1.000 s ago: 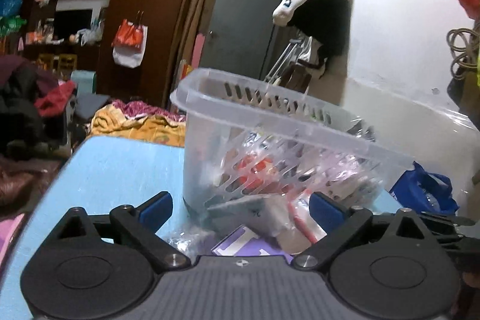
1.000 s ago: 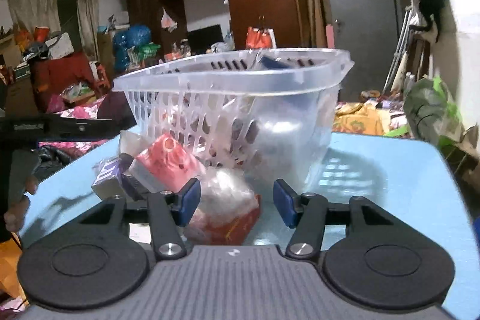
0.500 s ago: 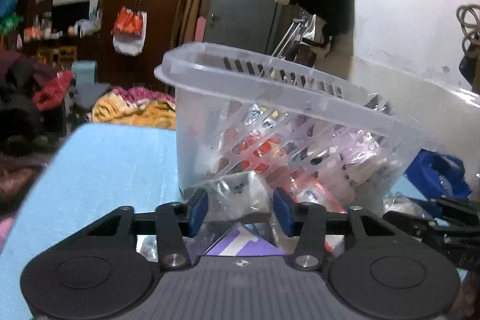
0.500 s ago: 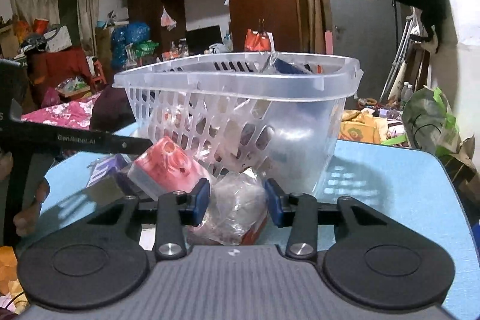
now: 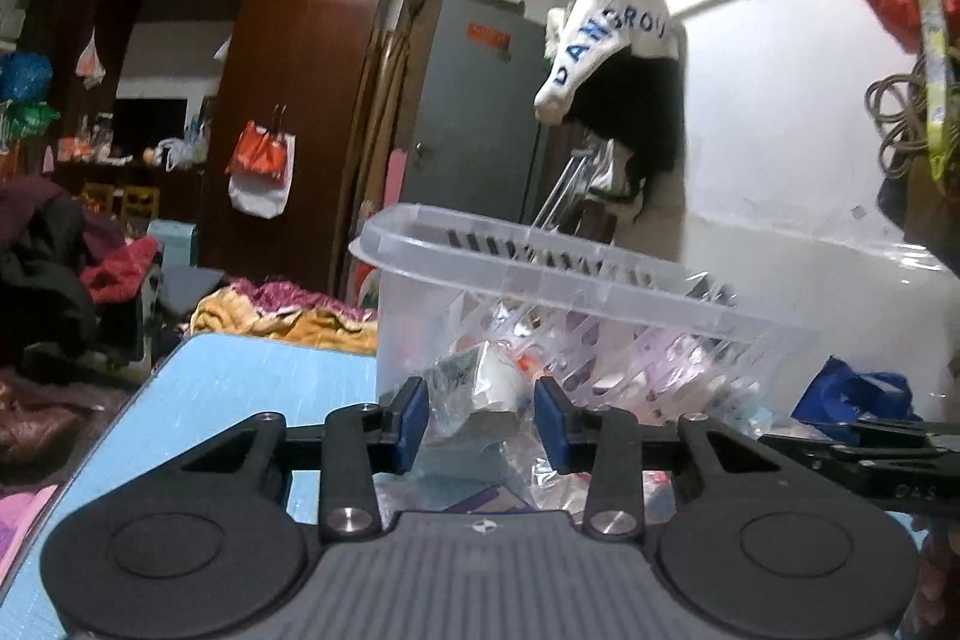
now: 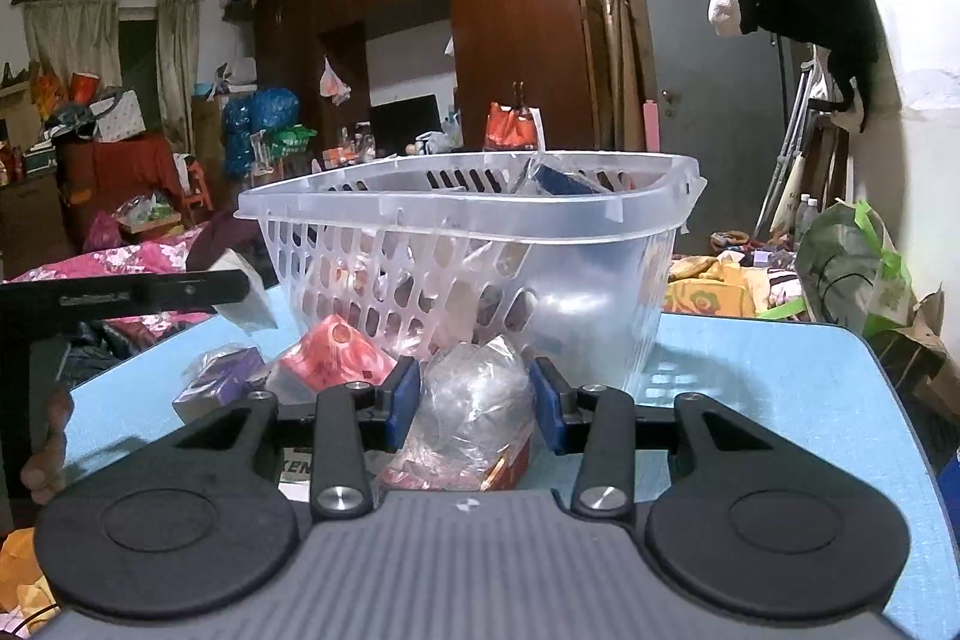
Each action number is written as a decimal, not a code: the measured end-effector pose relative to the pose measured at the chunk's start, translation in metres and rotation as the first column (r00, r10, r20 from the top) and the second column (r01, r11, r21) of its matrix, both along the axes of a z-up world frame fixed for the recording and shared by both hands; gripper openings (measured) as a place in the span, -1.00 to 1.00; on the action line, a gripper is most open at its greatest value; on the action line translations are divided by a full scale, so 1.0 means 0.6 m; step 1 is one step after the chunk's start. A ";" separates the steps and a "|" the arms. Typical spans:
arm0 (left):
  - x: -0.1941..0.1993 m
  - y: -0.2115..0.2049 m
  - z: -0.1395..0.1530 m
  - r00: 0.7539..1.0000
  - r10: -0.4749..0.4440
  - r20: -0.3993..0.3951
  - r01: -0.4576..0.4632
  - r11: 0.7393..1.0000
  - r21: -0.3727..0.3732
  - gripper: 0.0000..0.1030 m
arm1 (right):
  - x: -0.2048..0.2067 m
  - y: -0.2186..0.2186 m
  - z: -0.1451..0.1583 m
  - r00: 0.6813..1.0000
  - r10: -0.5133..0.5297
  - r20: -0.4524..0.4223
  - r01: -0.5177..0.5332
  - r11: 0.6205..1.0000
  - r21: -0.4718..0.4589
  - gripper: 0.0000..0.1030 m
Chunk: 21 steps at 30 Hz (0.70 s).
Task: Organize objects
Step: 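Grasp the clear plastic bag with right tool while left tool grasps flat purple packet, drop both in basket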
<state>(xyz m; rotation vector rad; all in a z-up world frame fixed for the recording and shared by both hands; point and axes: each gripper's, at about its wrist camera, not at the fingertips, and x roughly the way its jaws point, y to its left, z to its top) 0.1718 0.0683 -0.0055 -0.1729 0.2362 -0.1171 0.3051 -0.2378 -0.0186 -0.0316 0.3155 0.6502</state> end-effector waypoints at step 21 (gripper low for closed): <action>-0.093 -0.063 -0.015 0.990 -0.070 0.125 0.050 0.987 0.153 -0.18 | -0.063 -0.023 0.007 0.994 0.004 0.109 -0.013 0.996 0.084 -0.15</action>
